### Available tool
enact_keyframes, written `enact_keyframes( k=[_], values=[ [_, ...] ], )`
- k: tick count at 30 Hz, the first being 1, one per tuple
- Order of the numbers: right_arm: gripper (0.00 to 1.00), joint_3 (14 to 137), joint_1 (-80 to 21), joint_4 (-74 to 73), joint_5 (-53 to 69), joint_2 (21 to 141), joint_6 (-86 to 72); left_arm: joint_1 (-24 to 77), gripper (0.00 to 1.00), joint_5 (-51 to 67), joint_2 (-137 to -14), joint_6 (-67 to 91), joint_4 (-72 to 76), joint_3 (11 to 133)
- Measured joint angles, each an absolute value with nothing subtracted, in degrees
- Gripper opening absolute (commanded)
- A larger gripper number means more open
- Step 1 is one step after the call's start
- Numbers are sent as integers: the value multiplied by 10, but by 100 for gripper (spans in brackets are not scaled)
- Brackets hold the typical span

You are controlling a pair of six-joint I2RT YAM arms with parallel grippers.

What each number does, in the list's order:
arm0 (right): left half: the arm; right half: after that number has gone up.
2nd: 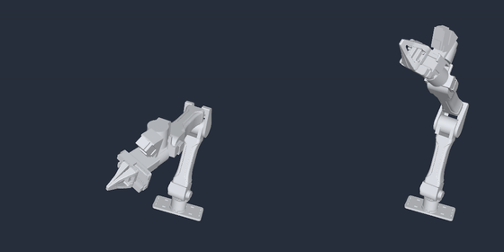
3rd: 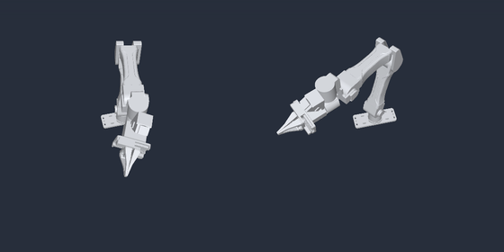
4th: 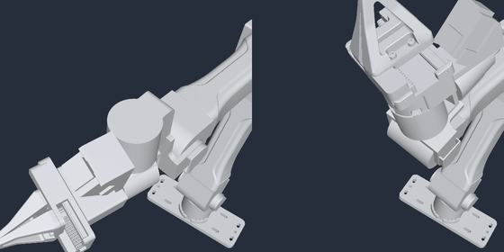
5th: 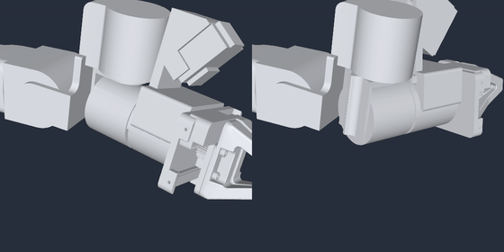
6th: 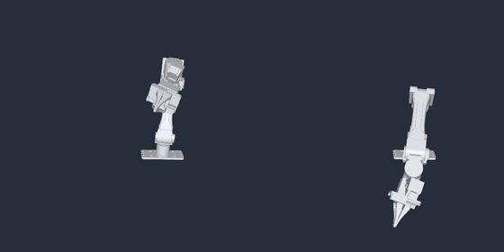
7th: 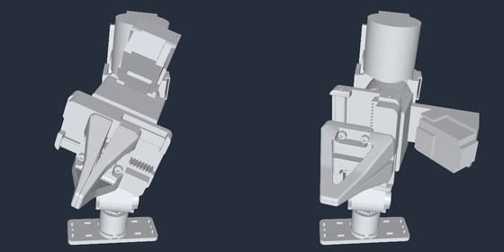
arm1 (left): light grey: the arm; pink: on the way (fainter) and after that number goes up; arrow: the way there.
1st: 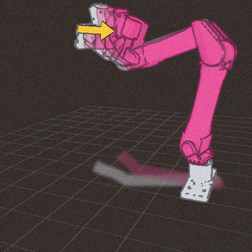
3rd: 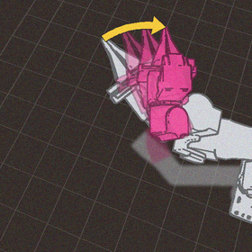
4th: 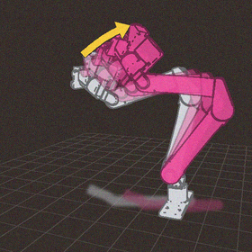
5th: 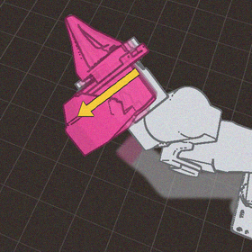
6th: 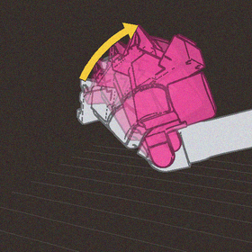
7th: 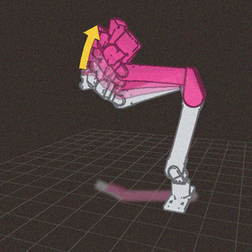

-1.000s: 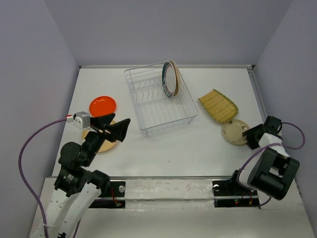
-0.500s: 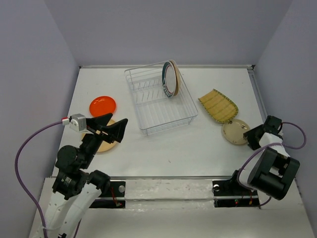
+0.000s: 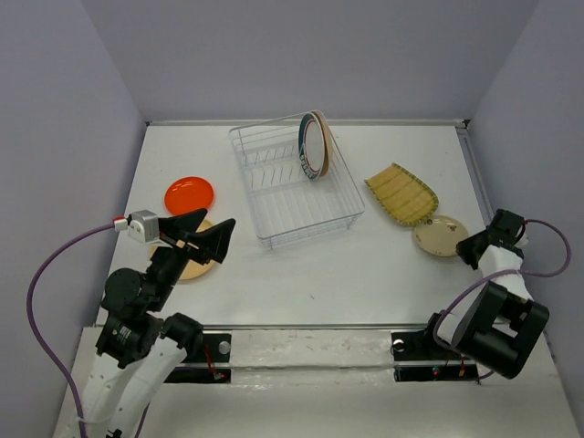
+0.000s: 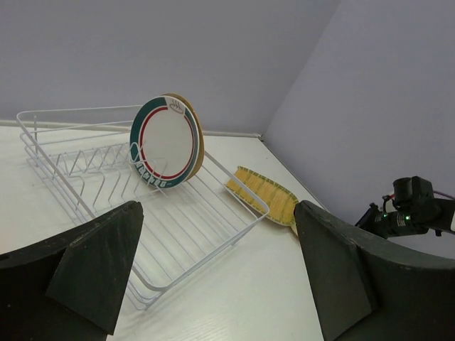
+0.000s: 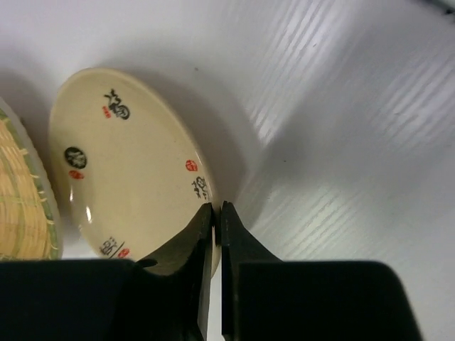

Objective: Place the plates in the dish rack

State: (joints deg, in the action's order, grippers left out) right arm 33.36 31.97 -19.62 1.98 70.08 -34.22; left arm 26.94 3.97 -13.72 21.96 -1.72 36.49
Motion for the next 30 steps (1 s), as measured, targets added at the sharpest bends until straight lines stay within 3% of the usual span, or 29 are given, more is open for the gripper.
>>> enact_keyframes(
  k=[10,18,21,25,30],
  values=[
    [7,371,317,-277,-109,519,-332,269,99,40,-138,220,-18,365],
    [7,444,262,-287,-45,417,-358,269,99,40,-153,220,-20,365],
    [7,527,171,-285,-39,445,-364,269,99,40,-166,220,-20,365],
    [7,662,-63,-265,-100,541,-352,261,99,40,-181,220,-24,365],
    [7,919,-333,-279,-274,772,-255,249,99,35,-204,219,-34,367]
  ],
)
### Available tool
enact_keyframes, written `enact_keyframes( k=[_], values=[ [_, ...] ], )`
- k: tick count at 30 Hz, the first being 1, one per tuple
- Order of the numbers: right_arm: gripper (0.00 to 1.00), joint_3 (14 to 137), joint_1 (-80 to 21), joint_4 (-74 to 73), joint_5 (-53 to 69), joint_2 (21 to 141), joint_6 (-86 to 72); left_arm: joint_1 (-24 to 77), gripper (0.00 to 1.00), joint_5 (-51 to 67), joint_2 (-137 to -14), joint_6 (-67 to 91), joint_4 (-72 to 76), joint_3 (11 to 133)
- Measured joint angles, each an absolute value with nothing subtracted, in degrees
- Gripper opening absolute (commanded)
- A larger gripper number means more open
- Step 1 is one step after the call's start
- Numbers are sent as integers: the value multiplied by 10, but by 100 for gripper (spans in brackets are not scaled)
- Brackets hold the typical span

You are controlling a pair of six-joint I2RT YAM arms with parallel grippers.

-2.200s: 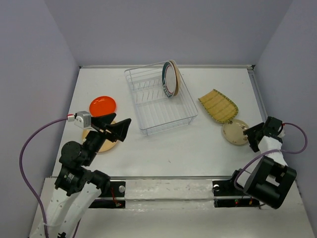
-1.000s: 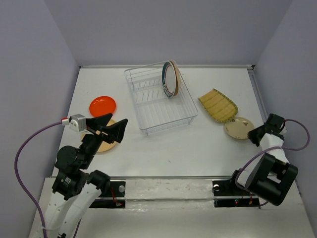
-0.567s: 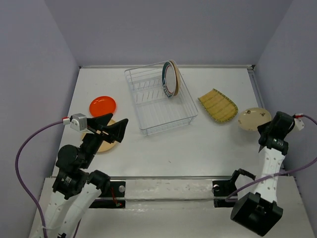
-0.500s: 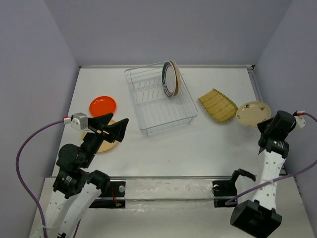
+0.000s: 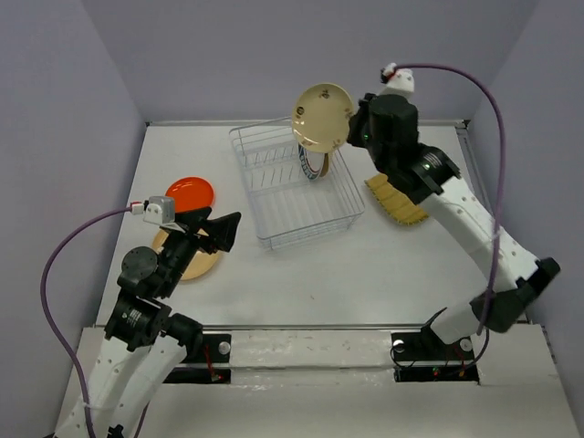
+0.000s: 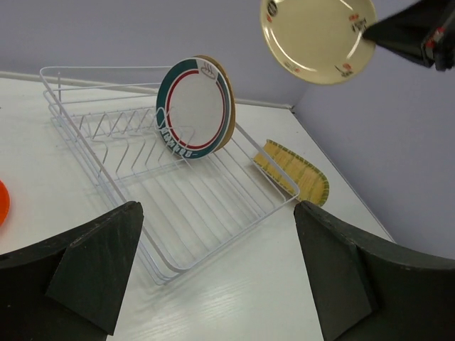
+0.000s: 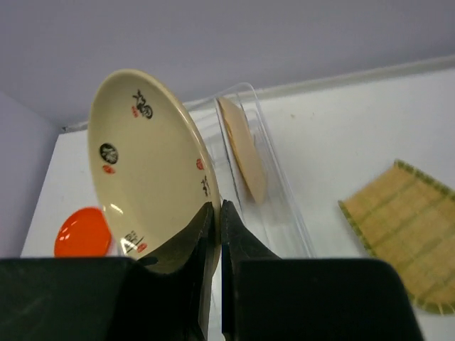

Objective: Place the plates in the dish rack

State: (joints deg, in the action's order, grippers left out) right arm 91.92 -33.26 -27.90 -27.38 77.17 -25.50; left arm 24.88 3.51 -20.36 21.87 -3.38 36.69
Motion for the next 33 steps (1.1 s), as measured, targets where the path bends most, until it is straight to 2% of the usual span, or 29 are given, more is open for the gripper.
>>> enact_keyframes(
  k=[6,11,18,24,33],
  values=[
    [7,1238,-444,-312,-455,1059,-131,239,99,24,-213,215,-44,368],
    [7,1373,-457,-321,-553,1227,-42,238,99,15,-215,215,-46,368],
    [7,1356,-457,-275,-613,1330,88,236,99,12,-221,215,-47,368],
    [7,1342,-453,-216,-633,1334,143,236,99,12,-222,215,-48,368],
    [7,1265,-444,-193,-626,1333,141,235,99,12,-225,215,-50,368]
  ],
)
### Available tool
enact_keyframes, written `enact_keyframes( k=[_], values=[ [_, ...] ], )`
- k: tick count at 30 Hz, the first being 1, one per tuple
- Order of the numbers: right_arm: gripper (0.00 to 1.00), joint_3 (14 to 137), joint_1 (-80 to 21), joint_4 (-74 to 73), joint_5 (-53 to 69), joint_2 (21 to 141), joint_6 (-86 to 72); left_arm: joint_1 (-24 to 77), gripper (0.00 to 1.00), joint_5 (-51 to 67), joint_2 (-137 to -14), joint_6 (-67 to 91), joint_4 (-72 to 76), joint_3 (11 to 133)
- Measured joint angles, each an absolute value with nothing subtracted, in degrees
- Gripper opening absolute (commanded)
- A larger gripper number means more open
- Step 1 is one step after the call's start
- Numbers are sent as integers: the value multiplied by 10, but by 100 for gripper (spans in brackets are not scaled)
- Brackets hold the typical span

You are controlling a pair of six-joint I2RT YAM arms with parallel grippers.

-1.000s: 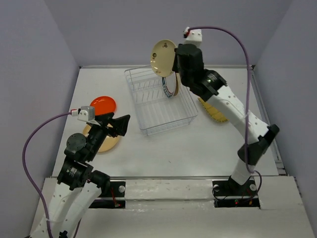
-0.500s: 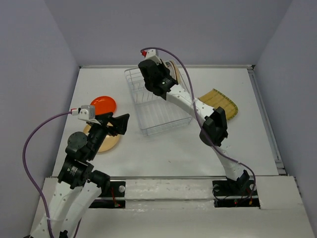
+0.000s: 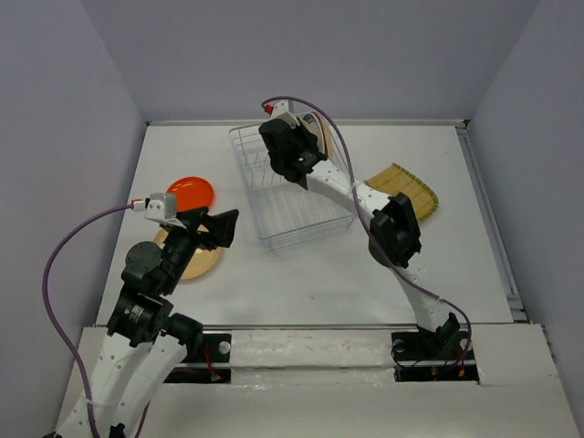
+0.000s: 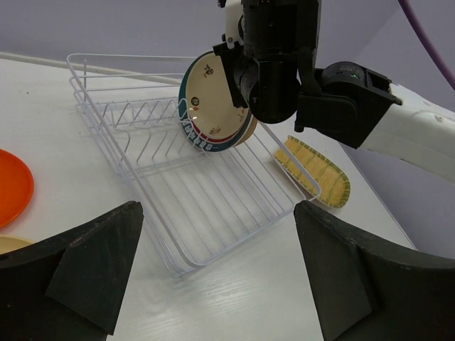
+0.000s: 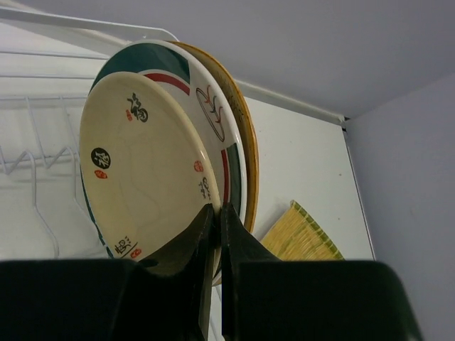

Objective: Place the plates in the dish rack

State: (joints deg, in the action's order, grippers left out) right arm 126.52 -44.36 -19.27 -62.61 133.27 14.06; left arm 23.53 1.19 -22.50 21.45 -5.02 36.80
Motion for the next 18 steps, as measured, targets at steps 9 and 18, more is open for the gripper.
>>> enact_keyframes(
  k=[9,18],
  values=[
    [30,1253,-443,-189,-606,1336,113,235,99,-8,-225,215,-51,368],
    [47,1221,-443,-220,-516,1310,35,231,99,-21,-245,216,-51,368]
  ],
)
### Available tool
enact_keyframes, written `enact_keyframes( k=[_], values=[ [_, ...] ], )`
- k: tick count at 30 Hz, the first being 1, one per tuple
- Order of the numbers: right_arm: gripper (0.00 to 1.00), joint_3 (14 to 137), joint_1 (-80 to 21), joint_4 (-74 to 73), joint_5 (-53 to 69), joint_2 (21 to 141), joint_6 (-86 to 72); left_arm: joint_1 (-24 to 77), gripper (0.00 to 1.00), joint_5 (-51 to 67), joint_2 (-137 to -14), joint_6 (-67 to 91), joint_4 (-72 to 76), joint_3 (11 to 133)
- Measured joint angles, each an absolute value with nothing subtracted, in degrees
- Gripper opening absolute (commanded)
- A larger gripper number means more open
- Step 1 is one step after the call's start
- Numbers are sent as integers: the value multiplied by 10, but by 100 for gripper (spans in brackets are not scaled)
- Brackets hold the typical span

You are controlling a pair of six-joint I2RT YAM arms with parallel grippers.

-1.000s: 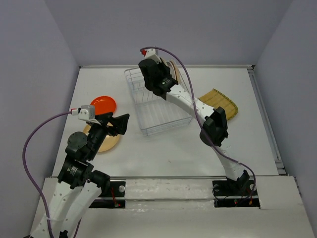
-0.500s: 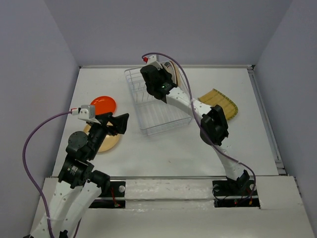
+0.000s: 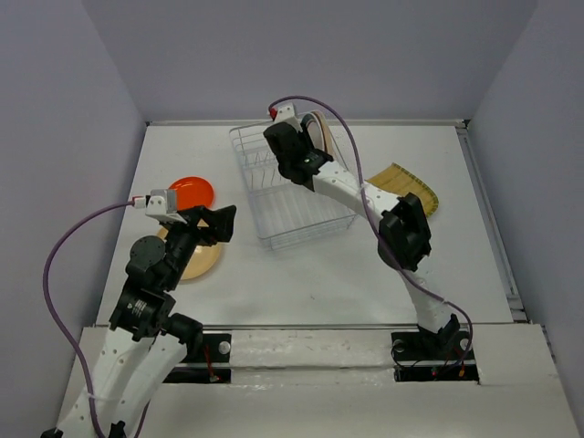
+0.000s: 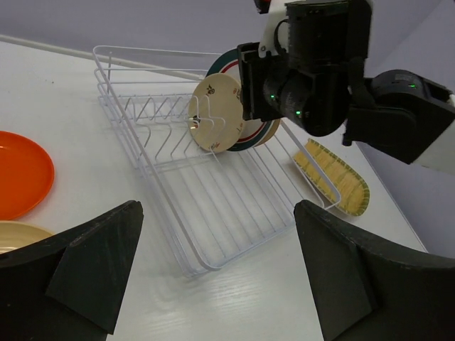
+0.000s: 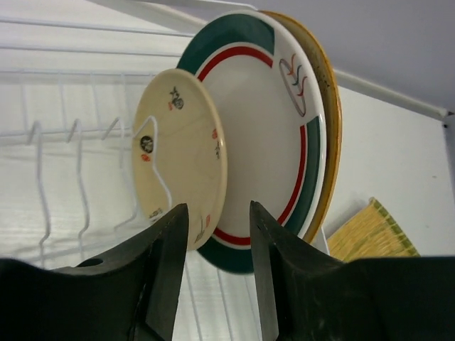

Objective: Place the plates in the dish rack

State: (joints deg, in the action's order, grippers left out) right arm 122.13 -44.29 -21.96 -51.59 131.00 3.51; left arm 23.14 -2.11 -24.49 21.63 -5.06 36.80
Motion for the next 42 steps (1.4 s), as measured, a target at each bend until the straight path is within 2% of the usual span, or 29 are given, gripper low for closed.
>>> enact_keyframes(
  k=[8,12,16,22,33,40,41,42],
  values=[
    [48,1125,-463,-239,-276,1120,-100,231,99,-50,-239,221,-79,427],
    [50,1121,-505,-212,-163,1100,-143,231,99,-98,-218,211,-93,482],
    [61,1150,-557,-202,-77,1158,-170,231,99,-152,-186,195,-94,524],
    [64,1265,-607,-229,-12,1322,-180,231,99,-201,-157,176,-105,519],
    [65,1357,-610,-289,-74,1471,-163,231,99,-205,-128,182,-140,439],
    [52,1360,-608,-301,-86,1493,-165,231,99,-198,-129,185,-140,434],
    [40,1360,-609,-302,-85,1494,-168,231,99,-198,-130,185,-140,434],
    [33,1360,-609,-302,-85,1495,-169,231,99,-199,-132,185,-140,434]
  ],
)
